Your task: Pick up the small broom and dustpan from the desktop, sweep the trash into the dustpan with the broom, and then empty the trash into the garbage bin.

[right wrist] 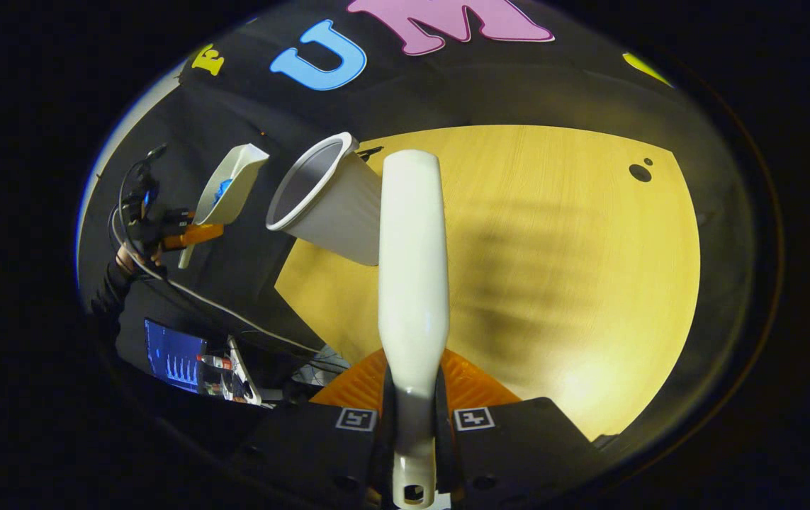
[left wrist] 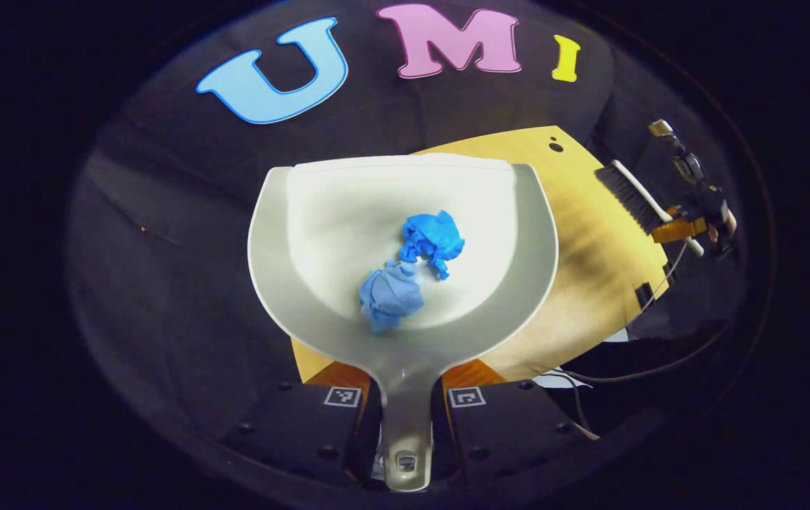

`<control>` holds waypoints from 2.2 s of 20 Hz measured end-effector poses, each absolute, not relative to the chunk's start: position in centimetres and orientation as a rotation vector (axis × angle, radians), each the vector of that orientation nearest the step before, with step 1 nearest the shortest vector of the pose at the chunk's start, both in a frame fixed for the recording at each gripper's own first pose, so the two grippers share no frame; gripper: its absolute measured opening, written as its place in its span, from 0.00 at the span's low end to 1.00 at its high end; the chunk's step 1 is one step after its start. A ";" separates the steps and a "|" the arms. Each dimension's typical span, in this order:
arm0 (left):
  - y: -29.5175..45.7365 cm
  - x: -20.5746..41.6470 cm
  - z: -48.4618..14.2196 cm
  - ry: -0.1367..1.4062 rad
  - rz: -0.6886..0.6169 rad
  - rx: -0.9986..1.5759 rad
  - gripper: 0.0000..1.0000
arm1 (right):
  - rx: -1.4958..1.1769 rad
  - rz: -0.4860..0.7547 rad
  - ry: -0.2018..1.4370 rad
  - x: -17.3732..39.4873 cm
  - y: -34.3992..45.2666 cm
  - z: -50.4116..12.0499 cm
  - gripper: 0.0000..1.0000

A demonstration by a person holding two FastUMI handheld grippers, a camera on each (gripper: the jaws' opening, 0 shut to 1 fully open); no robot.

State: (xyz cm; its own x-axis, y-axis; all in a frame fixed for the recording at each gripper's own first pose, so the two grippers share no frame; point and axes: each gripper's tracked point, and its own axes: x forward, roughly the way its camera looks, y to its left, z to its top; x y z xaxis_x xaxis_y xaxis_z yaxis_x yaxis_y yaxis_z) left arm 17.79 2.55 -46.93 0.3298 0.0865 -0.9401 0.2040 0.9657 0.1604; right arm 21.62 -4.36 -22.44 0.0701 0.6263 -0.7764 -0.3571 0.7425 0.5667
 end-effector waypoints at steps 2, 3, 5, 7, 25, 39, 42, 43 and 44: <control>3.2 19.1 -46.9 1.239 -0.070 0.262 0.29 | 0.295 0.710 1.315 21.0 -4.7 -22.5 0.25; 4.2 20.5 -46.6 1.245 -0.066 0.262 0.29 | 0.321 0.699 1.308 20.9 -4.8 -22.3 0.25; 5.3 21.5 -47.1 1.256 -0.051 0.309 0.29 | 0.333 0.684 1.305 20.8 -5.1 -22.4 0.25; 6.8 22.4 -47.2 1.279 -0.022 0.423 0.29 | 0.318 0.672 1.301 20.1 -5.5 -22.3 0.25; 9.6 25.5 -44.0 1.370 0.014 1.306 0.29 | 0.327 0.579 1.270 17.1 -11.3 -26.8 0.25; 8.1 24.8 -47.0 1.191 -0.070 0.755 0.28 | 0.345 0.536 1.279 17.1 -9.1 -24.4 0.25; 6.5 25.9 -47.2 1.075 -0.146 0.659 0.28 | 0.377 0.485 1.243 18.2 -7.9 -23.3 0.25; 5.3 26.7 -47.2 1.043 -0.173 0.631 0.28 | 0.376 0.472 1.235 18.3 -7.4 -23.3 0.25; 4.2 27.2 -47.3 1.014 -0.203 0.606 0.28 | 0.369 0.457 1.231 18.1 -7.2 -23.4 0.25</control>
